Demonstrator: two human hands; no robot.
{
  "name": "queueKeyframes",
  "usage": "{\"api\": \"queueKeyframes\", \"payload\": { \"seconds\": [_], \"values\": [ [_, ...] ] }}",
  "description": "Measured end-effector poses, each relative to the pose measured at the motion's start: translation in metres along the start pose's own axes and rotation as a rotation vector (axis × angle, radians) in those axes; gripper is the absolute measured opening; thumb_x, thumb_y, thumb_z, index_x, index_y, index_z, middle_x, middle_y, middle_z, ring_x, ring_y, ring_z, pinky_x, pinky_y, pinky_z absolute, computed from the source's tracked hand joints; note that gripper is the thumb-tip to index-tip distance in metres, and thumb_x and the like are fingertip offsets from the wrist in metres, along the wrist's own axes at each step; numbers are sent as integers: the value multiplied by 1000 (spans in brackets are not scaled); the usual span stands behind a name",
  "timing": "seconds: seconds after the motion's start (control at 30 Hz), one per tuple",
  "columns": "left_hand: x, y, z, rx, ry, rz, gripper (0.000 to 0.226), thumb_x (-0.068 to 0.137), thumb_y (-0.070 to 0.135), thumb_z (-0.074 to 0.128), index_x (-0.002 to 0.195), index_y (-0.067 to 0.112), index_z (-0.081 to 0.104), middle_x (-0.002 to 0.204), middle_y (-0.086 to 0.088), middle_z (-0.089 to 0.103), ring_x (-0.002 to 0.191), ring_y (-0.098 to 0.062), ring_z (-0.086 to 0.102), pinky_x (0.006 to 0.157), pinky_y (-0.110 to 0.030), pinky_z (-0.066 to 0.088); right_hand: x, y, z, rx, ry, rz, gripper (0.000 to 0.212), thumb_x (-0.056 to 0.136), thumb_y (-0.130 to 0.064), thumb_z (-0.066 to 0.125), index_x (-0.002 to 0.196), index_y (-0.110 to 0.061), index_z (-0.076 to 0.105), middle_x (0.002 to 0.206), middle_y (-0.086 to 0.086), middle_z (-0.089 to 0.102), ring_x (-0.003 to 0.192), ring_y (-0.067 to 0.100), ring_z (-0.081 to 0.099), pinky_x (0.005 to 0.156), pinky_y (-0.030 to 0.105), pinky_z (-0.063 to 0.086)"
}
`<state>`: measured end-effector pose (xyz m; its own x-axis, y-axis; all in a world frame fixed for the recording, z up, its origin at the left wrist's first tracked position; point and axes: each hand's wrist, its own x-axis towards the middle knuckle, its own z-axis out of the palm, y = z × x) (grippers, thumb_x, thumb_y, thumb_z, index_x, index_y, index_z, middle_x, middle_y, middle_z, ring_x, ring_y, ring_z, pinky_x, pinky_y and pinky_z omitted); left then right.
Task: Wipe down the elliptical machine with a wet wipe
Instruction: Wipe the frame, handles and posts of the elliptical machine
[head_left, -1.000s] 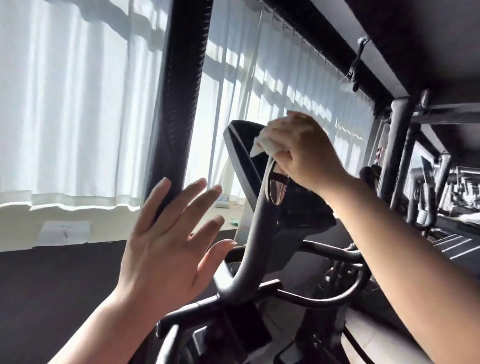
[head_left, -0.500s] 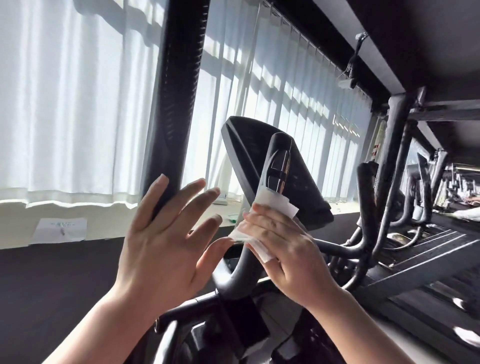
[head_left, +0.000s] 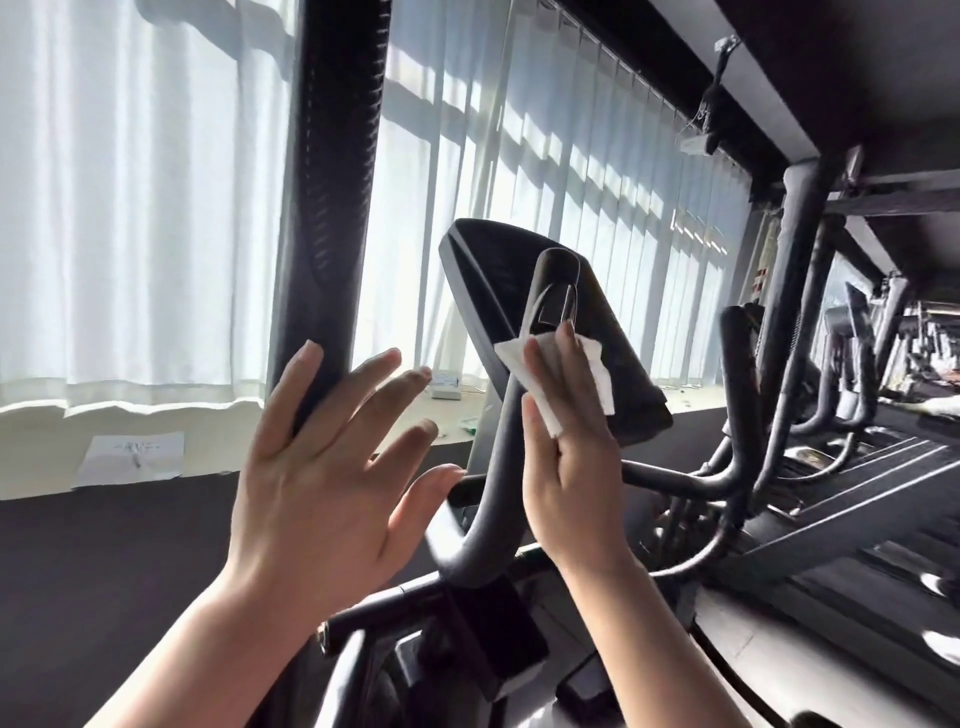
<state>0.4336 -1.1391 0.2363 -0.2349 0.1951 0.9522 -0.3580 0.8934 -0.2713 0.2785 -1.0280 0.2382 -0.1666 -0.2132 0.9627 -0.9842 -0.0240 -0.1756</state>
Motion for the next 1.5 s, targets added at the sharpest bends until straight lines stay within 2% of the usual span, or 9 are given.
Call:
{"api": "queueKeyframes", "payload": {
  "seconds": [0.23,0.4,0.57,0.7,0.83,1.0,1.23,1.4,1.5],
  "values": [
    [1,0,-2,26,-16,5,52,103,42,37,88,13,78,119,-5,69,124,-22,50,119,-48,15,-101,-7,-10,26,-106,-13,42,99,-14,43,141,-5,43,156,7,32,143,23,32,115,30,30],
    [-8,0,-8,-24,-84,40,44,99,38,44,87,15,79,106,-1,74,115,-23,63,122,-44,11,-43,-12,-33,-99,-120,-222,49,92,-1,54,139,-9,42,155,10,27,145,23,26,115,37,32],
    [-29,1,-17,-46,-277,39,50,98,44,36,99,16,77,121,-3,69,131,-20,42,122,-44,-3,36,10,-34,-449,-238,-468,37,97,-18,52,131,-5,58,142,11,51,137,25,40,115,32,32],
    [-29,-1,-19,12,-399,63,60,99,50,25,112,18,74,131,-6,63,136,-22,34,121,-46,-9,-20,18,-26,-261,-266,-415,39,93,-4,53,132,0,54,142,13,50,140,27,37,115,42,32],
    [-32,0,-18,29,-402,70,57,101,48,27,112,17,74,132,-7,62,136,-24,40,121,-47,-7,-64,11,-27,-192,-289,-347,54,82,11,61,134,4,50,145,14,45,141,27,35,116,41,31],
    [-58,6,-19,0,-384,40,55,101,46,31,114,13,73,136,-11,58,137,-26,35,122,-45,-2,-80,0,-54,-454,-541,-606,42,94,-10,45,135,-3,53,145,10,46,141,20,35,116,35,31],
    [-74,10,-10,-33,-255,-25,55,103,45,30,108,13,75,134,-9,60,134,-24,38,121,-44,3,17,-14,-49,-692,-343,-526,39,98,-21,44,130,-1,57,135,15,56,132,28,47,113,40,33],
    [-78,7,-3,-49,-153,-36,55,104,43,31,102,12,77,127,-8,65,131,-23,41,122,-43,6,-42,-19,-22,-722,-436,-505,35,97,-18,46,122,-1,65,127,13,63,124,24,56,110,39,39],
    [-79,6,-1,-45,-128,-24,54,104,42,33,98,11,77,124,-8,67,131,-24,42,122,-43,7,-71,-13,-13,-782,-479,-594,32,93,-9,48,116,-1,68,119,13,68,117,25,61,118,37,26]
  ]
}}
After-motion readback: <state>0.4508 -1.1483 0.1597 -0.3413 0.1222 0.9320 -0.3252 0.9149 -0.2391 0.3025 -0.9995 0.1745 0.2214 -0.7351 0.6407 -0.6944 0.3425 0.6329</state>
